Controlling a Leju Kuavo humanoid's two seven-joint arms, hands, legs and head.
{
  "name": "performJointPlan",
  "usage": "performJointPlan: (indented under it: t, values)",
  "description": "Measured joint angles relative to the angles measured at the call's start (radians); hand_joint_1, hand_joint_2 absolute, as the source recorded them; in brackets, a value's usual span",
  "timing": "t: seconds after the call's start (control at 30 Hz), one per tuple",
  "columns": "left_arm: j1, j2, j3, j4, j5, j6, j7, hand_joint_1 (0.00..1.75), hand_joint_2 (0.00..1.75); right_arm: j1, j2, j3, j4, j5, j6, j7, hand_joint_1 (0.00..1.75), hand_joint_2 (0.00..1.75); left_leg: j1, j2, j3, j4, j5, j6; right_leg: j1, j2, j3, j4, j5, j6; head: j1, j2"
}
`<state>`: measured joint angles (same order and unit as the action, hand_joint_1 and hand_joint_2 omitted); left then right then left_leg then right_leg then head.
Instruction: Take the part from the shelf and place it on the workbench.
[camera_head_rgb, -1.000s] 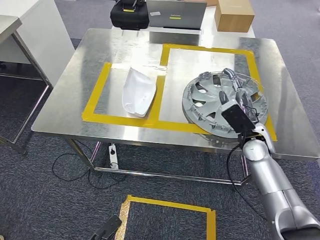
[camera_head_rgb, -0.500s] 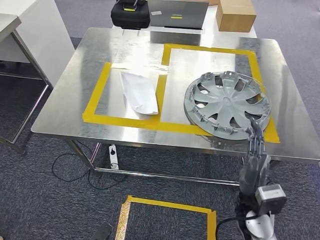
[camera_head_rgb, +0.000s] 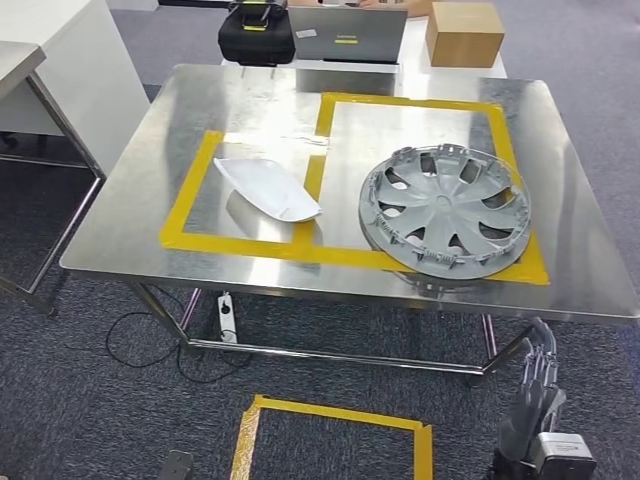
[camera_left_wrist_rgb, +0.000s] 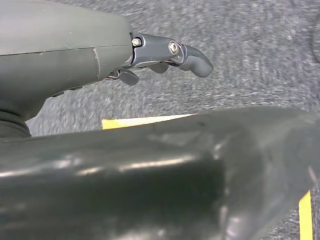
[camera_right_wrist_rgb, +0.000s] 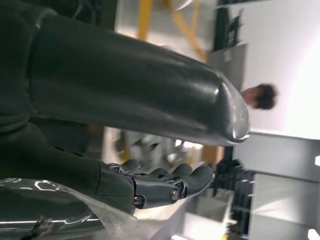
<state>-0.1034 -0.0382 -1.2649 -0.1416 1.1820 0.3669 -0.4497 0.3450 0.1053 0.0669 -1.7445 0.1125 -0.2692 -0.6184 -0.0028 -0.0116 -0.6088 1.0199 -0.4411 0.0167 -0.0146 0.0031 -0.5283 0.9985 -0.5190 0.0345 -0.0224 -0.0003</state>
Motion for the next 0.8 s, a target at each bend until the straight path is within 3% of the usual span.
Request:
performJointPlan:
  t: [0.07,0.1,0.17,0.2,0.23,0.27,0.3,0.37,0.43,0.5,0.57,0.63,0.7,0.73,0.77,0.8]
  values:
    - [0.007,-0.002,0.016,0.001,0.013,0.0,0.0,0.0,0.0,0.024,0.034,-0.048,0.035,0.044,0.016,0.018,0.0,0.0,0.002,0.001,-0.009,0.024,-0.03,-0.012,-0.003,-0.003,-0.007,-0.004,0.009,-0.018,-0.002,0.0]
    - [0.011,-0.004,0.023,0.002,0.017,0.0,0.0,0.0,0.0,0.032,0.054,-0.077,0.057,0.068,0.027,0.021,0.0,0.0,0.003,0.002,-0.022,0.063,-0.068,-0.017,-0.004,-0.005,-0.013,-0.006,0.015,-0.026,-0.002,0.0]
    - [0.015,-0.007,0.032,0.002,0.023,0.0,0.001,0.0,0.0,0.045,0.091,-0.138,0.103,0.107,0.052,0.015,0.0,0.0,0.004,0.004,-0.057,0.189,-0.159,-0.025,-0.003,-0.008,-0.027,-0.005,0.027,-0.033,-0.004,0.0]
    - [0.016,-0.009,0.036,0.002,0.025,0.0,0.001,0.0,0.0,0.05,0.105,-0.164,0.121,0.12,0.061,0.013,0.0,0.0,0.005,0.004,-0.068,0.245,-0.189,-0.027,-0.002,-0.01,-0.035,-0.005,0.033,-0.034,-0.004,0.0]
    - [0.017,-0.01,0.038,0.002,0.027,0.0,0.002,0.0,0.0,0.052,0.118,-0.187,0.136,0.135,0.067,0.017,0.0,0.0,0.005,0.004,-0.066,0.273,-0.198,-0.027,0.0,-0.011,-0.044,-0.004,0.039,-0.035,-0.004,0.0]
    - [0.018,-0.012,0.039,0.002,0.029,0.0,0.003,0.0,0.0,0.051,0.13,-0.209,0.154,0.155,0.07,0.028,0.0,0.0,0.005,0.004,-0.044,0.262,-0.186,-0.026,0.001,-0.011,-0.052,-0.003,0.046,-0.034,-0.004,0.0]
    - [0.018,-0.013,0.039,0.002,0.032,-0.001,0.004,0.0,0.0,0.048,0.144,-0.236,0.177,0.186,0.07,0.044,0.0,0.0,0.005,0.004,-0.005,0.216,-0.161,-0.023,0.002,-0.011,-0.061,-0.002,0.052,-0.033,-0.004,0.0]
    - [0.017,-0.018,0.04,0.002,0.037,-0.002,0.004,0.0,0.0,0.029,0.171,-0.308,0.253,0.258,0.062,0.07,0.0,0.0,0.003,0.004,0.101,0.06,-0.119,-0.013,0.005,-0.01,-0.072,0.0,0.065,-0.027,-0.004,0.0]
    - [0.016,-0.024,0.04,0.002,0.042,-0.001,0.004,0.0,0.0,-0.008,0.188,-0.406,0.374,0.331,0.036,0.075,0.0,0.0,-0.001,0.003,0.159,-0.036,-0.108,-0.006,0.006,-0.01,-0.076,-0.001,0.078,-0.016,-0.004,0.0]
    - [0.018,-0.031,0.04,0.002,0.048,0.001,0.005,0.0,0.0,-0.051,0.198,-0.519,0.512,0.391,0.008,0.07,0.0,0.0,-0.005,0.002,0.156,-0.047,-0.101,0.002,0.005,-0.01,-0.077,-0.005,0.092,-0.003,-0.005,0.0]
    - [0.019,-0.035,0.04,0.002,0.054,0.002,0.007,0.0,0.0,-0.086,0.206,-0.627,0.634,0.433,-0.009,0.061,0.0,0.0,-0.003,0.005,0.14,-0.052,-0.084,0.016,0.003,-0.007,-0.088,0.008,0.072,0.01,-0.004,0.0]
    - [0.02,-0.037,0.04,0.002,0.06,0.003,0.012,0.0,0.0,-0.12,0.212,-0.721,0.74,0.482,-0.024,0.08,0.0,0.0,0.0,0.011,0.118,-0.055,-0.064,0.029,0.001,-0.005,-0.118,0.087,-0.014,0.019,0.0,0.0]
    - [0.022,-0.038,0.04,0.002,0.063,0.004,0.023,0.0,0.0,-0.158,0.216,-0.808,0.842,0.539,-0.034,0.139,0.0,0.0,-0.001,0.015,0.092,-0.053,-0.044,0.033,0.001,-0.005,-0.151,0.219,-0.101,0.025,0.004,0.0]
    - [0.022,-0.038,0.04,0.002,0.064,0.004,0.029,0.0,0.0,-0.175,0.217,-0.85,0.892,0.571,-0.037,0.178,0.0,0.0,-0.002,0.016,0.078,-0.051,-0.034,0.032,0.001,-0.005,-0.153,0.266,-0.114,0.027,0.005,0.0]
    - [0.022,-0.038,0.039,0.002,0.064,0.004,0.036,0.0,0.0,-0.189,0.218,-0.888,0.941,0.606,-0.04,0.224,0.0,0.0,-0.003,0.017,0.065,-0.049,-0.025,0.031,0.001,-0.005,-0.14,0.281,-0.104,0.027,0.005,0.0]
    - [0.022,-0.037,0.038,0.003,0.061,0.003,0.045,0.0,0.0,-0.201,0.217,-0.92,0.988,0.645,-0.043,0.28,0.0,0.0,-0.003,0.017,0.053,-0.046,-0.017,0.029,0.001,-0.005,-0.107,0.256,-0.078,0.026,0.005,0.0]
